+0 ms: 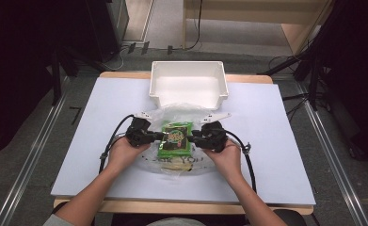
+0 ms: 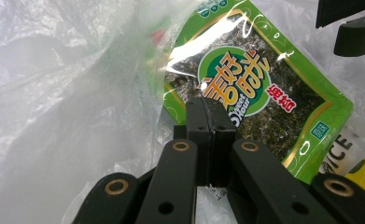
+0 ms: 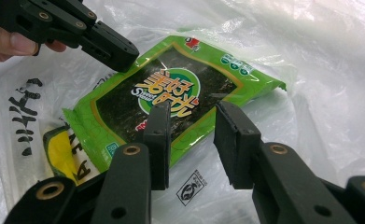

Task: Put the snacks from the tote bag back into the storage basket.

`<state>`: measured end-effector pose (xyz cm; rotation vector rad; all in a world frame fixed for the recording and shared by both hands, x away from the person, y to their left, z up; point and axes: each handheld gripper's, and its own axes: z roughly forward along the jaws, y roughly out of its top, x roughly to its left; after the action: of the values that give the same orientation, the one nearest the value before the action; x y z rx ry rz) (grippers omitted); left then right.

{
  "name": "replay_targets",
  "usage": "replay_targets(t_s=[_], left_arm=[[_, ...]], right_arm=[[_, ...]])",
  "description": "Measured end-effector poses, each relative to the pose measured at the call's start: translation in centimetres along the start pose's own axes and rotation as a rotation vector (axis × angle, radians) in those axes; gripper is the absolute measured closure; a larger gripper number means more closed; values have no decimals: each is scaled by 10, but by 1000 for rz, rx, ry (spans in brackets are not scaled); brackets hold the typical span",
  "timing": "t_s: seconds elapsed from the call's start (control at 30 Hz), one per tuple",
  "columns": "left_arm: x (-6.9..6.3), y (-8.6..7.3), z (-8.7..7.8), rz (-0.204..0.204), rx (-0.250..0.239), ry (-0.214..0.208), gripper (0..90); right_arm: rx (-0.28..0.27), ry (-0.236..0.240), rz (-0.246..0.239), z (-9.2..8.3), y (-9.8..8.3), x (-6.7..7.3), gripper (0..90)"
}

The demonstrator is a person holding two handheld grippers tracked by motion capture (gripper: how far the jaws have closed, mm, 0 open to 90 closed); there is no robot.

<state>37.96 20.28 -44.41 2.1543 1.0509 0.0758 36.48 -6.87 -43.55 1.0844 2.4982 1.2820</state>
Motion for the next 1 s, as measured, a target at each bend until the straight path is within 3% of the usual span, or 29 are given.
replay_targets(t_s=[0.37, 0.47, 0.7, 1.0], left_arm=[[2, -1, 0, -7, -1, -1, 900], [3, -2, 0, -12, -2, 2, 900], [5, -3, 1, -22, 2, 4, 900], [6, -4, 4, -30, 0, -8, 900]], right_arm=[[0, 11, 7, 4, 2, 6, 620], [-12, 19, 28, 3, 3, 6, 553], [-28, 40, 43, 4, 5, 6, 501], [-9, 64, 114, 13, 8, 6, 381]])
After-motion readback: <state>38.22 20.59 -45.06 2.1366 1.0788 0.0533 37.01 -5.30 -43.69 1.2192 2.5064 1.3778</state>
